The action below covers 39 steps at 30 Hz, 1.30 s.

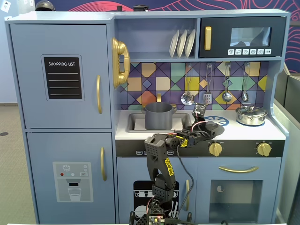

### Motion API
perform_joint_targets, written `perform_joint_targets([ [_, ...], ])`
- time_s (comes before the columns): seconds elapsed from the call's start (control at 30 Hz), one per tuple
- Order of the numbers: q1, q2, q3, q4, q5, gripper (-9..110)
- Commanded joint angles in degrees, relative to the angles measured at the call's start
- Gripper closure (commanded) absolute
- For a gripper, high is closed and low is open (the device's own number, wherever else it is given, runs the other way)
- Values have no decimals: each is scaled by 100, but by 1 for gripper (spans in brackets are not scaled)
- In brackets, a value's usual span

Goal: Pick up the lid from the counter and put it on the gray recipient

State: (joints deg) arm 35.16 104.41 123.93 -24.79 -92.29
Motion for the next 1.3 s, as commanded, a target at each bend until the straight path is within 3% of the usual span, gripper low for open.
perform_joint_targets([
  [0.0, -105, -26, -439, -176, 88, 93],
  [0.13, -141, -62, -369, -193, 44, 101],
  [0.47, -325, 202, -659, -167, 149, 102],
  [0.9, -1116, 1274, -2628, 1644, 141, 102],
  [1.27, -2566, 2083, -2496, 2936, 237, 102],
])
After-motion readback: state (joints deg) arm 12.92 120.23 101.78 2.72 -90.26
